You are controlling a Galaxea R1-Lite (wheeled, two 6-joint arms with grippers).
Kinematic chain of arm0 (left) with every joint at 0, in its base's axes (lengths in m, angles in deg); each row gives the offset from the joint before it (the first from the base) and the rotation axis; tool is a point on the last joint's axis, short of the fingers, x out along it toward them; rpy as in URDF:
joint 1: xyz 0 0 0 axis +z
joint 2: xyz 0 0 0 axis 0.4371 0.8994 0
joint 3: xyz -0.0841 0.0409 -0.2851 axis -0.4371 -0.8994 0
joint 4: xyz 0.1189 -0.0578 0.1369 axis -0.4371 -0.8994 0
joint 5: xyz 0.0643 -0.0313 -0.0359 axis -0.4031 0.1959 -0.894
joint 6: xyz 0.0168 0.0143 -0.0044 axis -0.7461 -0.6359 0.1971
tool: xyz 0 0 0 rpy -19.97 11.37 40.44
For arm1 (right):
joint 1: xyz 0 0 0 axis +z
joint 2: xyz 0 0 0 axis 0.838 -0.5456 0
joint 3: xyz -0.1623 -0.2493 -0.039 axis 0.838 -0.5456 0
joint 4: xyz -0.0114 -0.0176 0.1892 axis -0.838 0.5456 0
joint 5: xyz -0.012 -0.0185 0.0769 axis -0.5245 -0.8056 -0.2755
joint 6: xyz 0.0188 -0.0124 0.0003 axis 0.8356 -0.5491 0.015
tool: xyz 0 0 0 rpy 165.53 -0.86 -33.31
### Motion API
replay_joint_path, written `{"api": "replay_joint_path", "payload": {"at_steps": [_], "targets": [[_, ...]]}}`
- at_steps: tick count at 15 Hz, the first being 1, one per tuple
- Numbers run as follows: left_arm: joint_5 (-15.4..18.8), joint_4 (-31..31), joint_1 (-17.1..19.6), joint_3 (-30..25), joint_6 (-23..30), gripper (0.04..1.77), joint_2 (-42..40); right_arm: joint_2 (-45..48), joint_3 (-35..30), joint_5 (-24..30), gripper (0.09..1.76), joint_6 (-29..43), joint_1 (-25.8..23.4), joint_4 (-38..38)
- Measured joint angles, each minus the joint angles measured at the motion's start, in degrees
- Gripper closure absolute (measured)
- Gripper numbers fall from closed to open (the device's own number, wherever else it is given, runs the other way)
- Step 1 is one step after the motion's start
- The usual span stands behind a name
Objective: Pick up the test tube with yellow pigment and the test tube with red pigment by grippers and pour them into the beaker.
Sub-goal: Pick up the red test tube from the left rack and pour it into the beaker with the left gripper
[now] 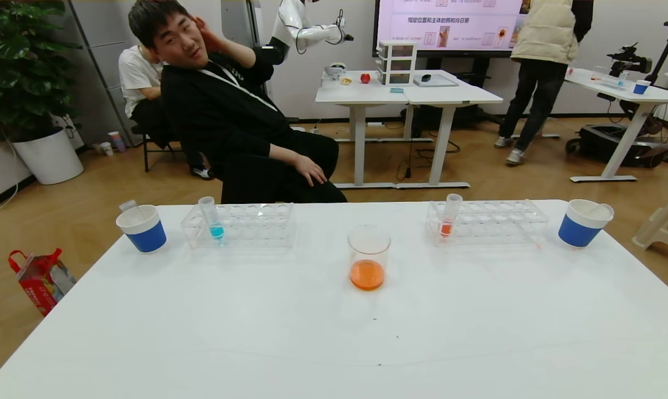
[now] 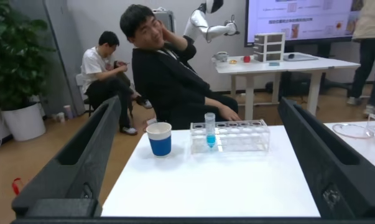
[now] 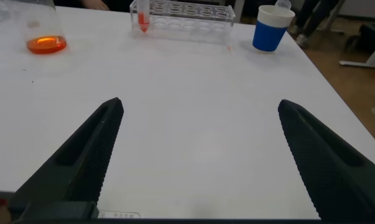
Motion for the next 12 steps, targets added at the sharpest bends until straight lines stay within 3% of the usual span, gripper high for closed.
{"api": "replay_joint_path", "payload": {"at_steps": [4, 5, 7, 12], "targets": [[2.0, -0.8, 0.2, -13.9, 0.4, 0.06, -4.0, 0.0, 0.0, 0.0, 0.11, 0.0, 0.0, 0.0], [2.8, -3.3, 0.2, -16.9, 0.4, 0.06, -4.3, 0.0, 0.0, 0.0, 0.11, 0.0, 0.0, 0.0], [4.2, -7.4, 0.2, -19.0, 0.5, 0.06, -4.5, 0.0, 0.0, 0.0, 0.11, 0.0, 0.0, 0.0], [3.7, -5.5, 0.2, -20.3, 2.4, 0.06, -4.6, 0.0, 0.0, 0.0, 0.11, 0.0, 0.0, 0.0]]}}
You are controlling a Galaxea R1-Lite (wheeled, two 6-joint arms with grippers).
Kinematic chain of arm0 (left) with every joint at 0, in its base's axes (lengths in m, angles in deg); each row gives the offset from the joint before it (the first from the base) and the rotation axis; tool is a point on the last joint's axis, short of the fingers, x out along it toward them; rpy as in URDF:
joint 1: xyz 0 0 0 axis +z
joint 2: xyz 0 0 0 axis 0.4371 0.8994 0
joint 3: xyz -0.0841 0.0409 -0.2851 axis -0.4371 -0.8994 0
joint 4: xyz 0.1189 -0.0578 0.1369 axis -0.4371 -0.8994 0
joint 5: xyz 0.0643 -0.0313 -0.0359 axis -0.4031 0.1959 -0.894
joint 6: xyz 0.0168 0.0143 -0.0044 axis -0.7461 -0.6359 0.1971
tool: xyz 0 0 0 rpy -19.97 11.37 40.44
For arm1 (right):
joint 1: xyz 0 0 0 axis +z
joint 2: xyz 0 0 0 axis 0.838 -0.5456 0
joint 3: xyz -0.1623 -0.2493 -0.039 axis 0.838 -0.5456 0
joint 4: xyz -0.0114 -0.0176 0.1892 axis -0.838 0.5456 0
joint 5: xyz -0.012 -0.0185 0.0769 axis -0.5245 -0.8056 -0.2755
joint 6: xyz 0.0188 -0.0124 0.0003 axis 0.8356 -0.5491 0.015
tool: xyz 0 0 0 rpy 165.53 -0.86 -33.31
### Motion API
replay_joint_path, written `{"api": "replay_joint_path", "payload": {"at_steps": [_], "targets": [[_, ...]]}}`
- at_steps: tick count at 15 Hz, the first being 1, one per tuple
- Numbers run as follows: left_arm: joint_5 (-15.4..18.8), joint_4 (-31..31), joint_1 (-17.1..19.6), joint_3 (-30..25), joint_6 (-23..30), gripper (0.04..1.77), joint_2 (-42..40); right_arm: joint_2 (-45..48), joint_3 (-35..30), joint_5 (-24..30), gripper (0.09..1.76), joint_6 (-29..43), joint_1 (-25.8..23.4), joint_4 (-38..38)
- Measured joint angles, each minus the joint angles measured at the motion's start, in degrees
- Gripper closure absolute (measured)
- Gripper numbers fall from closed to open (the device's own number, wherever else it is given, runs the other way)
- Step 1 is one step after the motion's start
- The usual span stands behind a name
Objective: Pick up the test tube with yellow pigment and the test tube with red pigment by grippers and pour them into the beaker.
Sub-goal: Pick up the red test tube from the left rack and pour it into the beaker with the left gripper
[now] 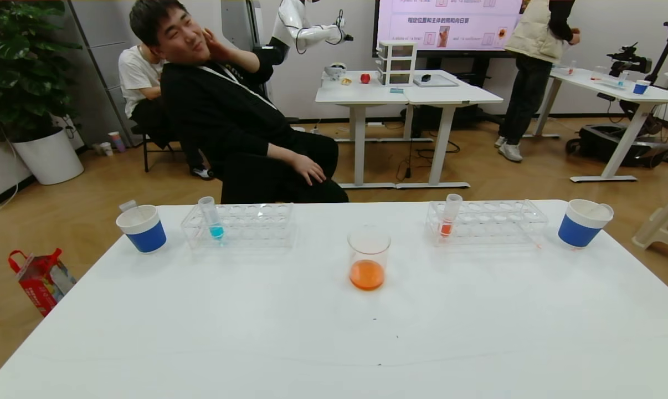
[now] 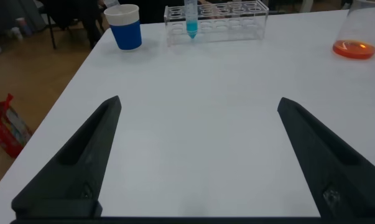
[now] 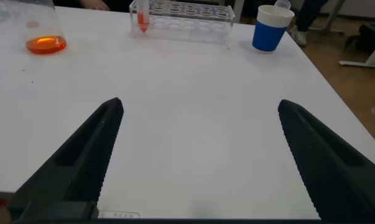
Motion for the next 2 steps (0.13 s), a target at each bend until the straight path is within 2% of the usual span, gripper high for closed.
{"api": "replay_joint_path", "payload": {"at_steps": [2], "targets": [[-0.1, 0.1, 0.0, -0.1, 1.4, 0.06, 0.0, 0.0, 0.0, 0.0, 0.11, 0.0, 0.0, 0.0]]}}
